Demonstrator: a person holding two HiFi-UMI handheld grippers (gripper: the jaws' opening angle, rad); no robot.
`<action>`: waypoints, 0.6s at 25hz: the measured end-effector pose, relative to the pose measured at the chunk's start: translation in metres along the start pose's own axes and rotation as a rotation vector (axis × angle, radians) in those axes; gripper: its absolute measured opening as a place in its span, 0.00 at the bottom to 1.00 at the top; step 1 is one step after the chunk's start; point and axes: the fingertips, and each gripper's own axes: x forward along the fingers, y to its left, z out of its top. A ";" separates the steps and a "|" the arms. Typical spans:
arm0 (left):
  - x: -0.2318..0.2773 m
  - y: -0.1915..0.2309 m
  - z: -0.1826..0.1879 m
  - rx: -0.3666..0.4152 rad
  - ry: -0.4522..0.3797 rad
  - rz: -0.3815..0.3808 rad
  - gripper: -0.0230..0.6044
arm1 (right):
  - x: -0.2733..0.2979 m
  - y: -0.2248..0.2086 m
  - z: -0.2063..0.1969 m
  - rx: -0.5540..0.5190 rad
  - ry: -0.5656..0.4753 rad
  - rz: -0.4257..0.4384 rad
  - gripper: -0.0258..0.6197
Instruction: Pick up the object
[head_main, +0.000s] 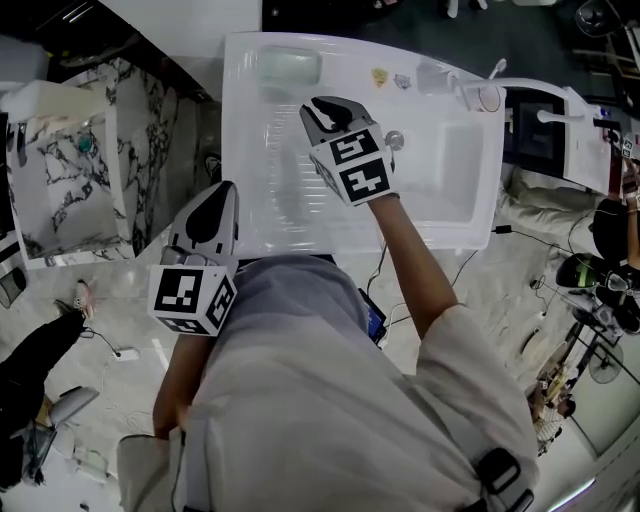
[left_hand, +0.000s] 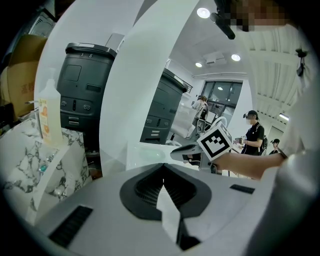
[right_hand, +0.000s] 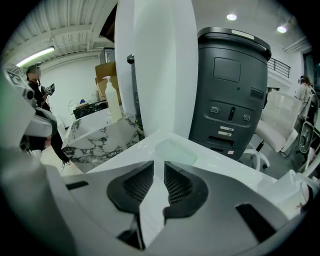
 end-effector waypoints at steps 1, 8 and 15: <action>0.000 0.001 0.000 -0.001 0.001 0.000 0.05 | 0.001 0.000 0.001 -0.003 0.002 0.000 0.14; -0.002 0.005 -0.001 -0.005 0.007 -0.005 0.05 | 0.017 0.003 0.005 -0.077 0.036 -0.002 0.15; -0.005 0.011 -0.003 -0.010 0.012 -0.010 0.05 | 0.032 0.002 0.007 -0.155 0.077 -0.013 0.15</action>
